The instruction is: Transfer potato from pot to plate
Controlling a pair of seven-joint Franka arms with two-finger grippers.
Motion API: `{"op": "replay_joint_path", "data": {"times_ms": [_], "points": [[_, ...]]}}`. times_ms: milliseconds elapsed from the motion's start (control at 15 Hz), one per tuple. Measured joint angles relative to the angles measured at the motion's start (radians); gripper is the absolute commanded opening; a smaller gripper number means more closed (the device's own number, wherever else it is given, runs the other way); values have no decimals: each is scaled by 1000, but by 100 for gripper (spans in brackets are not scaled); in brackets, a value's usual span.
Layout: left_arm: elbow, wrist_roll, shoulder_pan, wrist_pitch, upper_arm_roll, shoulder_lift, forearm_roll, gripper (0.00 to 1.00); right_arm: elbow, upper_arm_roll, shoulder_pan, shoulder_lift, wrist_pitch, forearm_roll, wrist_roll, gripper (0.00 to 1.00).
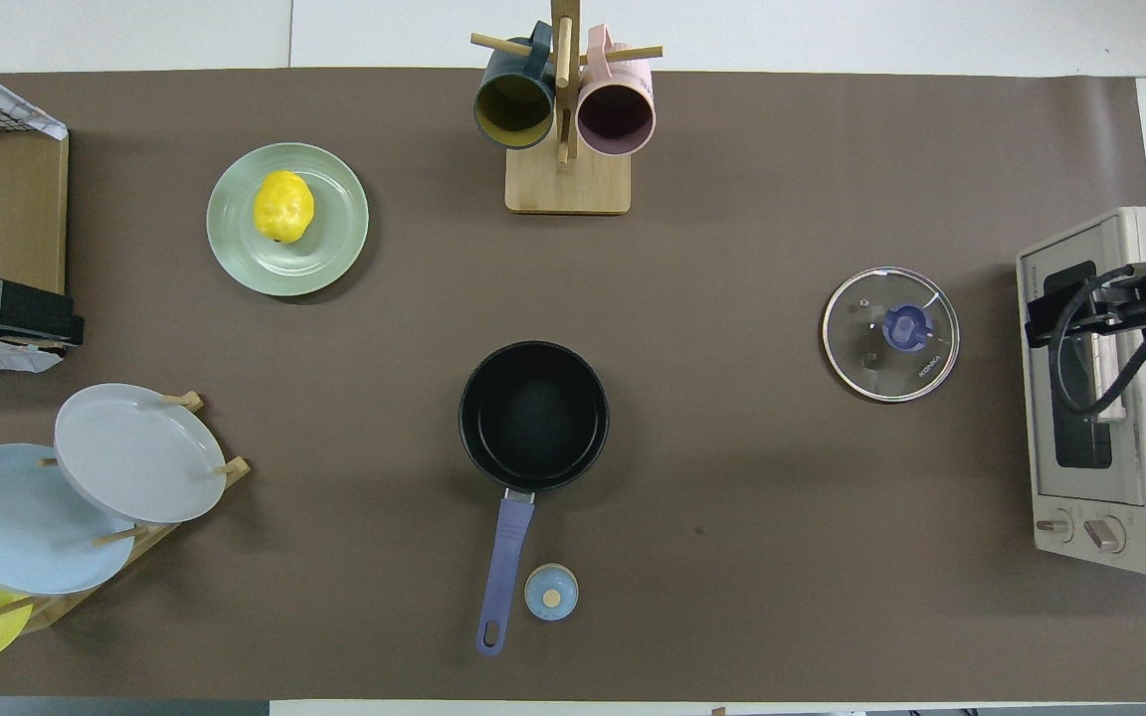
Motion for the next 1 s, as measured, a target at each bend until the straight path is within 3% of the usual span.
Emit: {"op": "replay_joint_path", "data": {"times_ms": [1000], "points": [[-6, 1, 39, -16, -30, 19, 0, 100, 0, 0, 0, 0, 0, 0, 0, 100]]}}
